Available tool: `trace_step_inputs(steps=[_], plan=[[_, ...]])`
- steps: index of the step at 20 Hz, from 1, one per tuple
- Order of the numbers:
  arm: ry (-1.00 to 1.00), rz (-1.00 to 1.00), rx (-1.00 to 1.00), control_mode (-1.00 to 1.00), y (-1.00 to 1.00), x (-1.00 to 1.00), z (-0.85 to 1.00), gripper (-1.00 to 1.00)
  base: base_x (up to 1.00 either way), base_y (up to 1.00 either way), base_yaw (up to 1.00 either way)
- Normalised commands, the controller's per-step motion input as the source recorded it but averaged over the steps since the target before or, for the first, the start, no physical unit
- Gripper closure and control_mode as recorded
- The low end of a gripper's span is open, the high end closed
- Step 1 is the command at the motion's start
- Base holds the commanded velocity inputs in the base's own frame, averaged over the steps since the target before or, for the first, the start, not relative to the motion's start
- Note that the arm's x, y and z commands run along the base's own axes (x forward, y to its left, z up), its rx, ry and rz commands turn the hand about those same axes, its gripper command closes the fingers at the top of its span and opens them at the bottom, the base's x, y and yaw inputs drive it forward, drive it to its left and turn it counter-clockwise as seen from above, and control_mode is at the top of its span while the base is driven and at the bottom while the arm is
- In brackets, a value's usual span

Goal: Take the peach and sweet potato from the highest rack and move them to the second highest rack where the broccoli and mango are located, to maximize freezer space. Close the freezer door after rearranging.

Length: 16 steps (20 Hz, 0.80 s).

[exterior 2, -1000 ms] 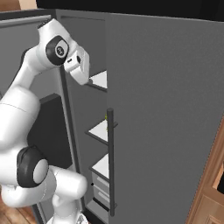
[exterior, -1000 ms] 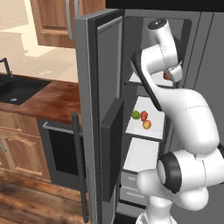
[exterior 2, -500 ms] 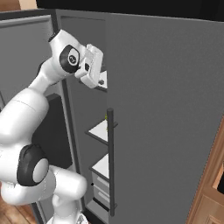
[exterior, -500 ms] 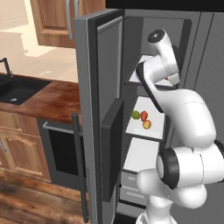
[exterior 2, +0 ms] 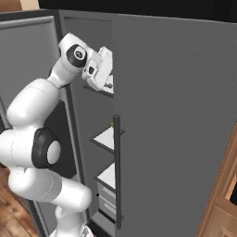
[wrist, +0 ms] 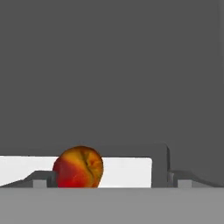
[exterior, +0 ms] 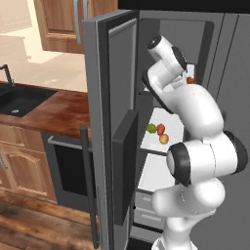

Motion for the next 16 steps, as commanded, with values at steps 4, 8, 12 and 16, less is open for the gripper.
trace_step_inputs(steps=[4, 8, 12, 16], plan=[[0.0, -0.1, 0.0, -1.0, -0.17, 0.17, 0.0, -1.0, 0.0, 0.0, 0.0], [0.0, 0.0, 0.0, -1.0, -0.29, 0.04, -0.05, -1.0, 0.0, 0.0, 0.0], [0.0, 0.0, 0.0, -1.0, -0.28, 0.03, -0.22, -1.0, 0.0, 0.0, 0.0], [0.0, 0.0, 0.02, -1.0, -0.16, 0.14, -0.3, -1.0, 0.0, 0.0, 0.0]])
